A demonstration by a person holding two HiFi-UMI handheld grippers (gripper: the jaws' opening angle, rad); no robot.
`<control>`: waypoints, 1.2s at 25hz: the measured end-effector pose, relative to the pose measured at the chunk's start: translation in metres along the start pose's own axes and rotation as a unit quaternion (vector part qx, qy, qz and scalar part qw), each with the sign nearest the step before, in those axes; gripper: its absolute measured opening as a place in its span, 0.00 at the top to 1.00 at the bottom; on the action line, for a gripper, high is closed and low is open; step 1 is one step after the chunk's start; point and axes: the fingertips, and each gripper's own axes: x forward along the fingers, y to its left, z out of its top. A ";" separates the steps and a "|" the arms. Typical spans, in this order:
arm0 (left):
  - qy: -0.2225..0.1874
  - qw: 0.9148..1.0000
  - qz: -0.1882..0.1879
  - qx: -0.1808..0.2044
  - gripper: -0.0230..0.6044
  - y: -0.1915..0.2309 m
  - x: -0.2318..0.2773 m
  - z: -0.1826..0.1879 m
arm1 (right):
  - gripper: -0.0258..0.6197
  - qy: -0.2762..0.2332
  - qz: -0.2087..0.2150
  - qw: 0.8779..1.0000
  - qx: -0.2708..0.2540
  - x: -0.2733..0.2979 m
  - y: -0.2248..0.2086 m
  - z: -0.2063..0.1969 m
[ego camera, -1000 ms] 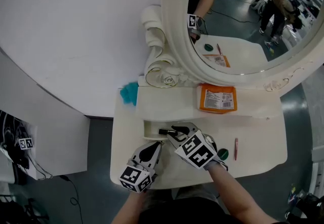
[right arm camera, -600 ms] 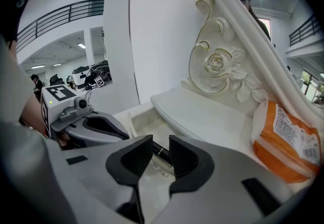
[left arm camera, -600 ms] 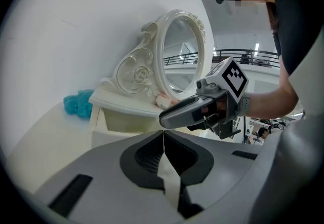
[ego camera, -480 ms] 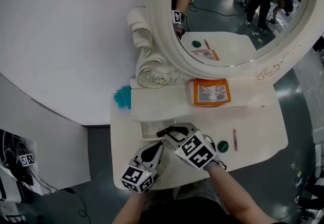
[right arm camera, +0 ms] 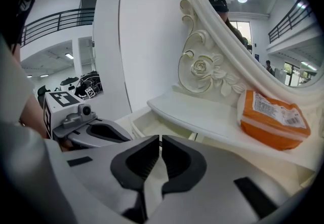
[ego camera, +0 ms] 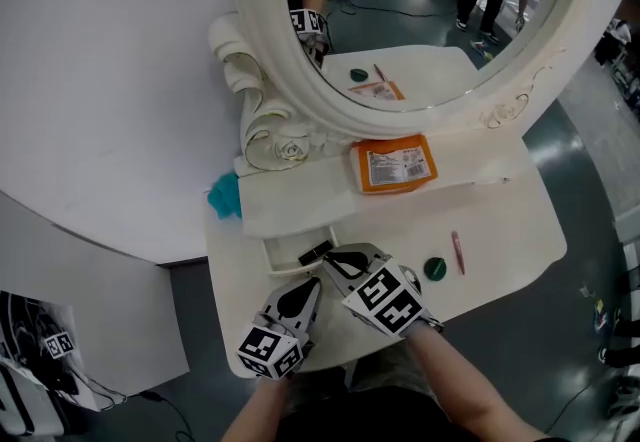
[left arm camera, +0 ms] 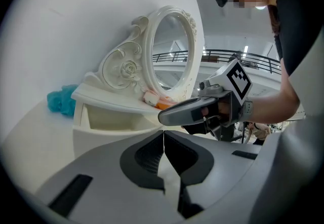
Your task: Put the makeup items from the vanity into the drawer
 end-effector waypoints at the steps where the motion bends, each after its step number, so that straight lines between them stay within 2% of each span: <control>1: 0.002 1.000 -0.003 0.000 0.94 -0.002 0.001 -0.001 | 0.91 -0.004 -0.002 1.000 0.005 -0.003 0.000 -0.001; 9: 0.006 1.000 -0.012 0.004 0.94 -0.022 0.020 -0.003 | 0.91 -0.015 -0.006 1.000 0.013 -0.030 -0.009 -0.018; 20: 0.006 1.000 -0.026 0.011 0.94 -0.073 0.068 -0.001 | 0.91 -0.008 -0.014 1.000 0.013 -0.081 -0.041 -0.053; 30: 0.020 0.998 -0.057 0.026 0.94 -0.115 0.095 -0.010 | 0.92 -0.005 -0.036 0.999 0.038 -0.118 -0.057 -0.085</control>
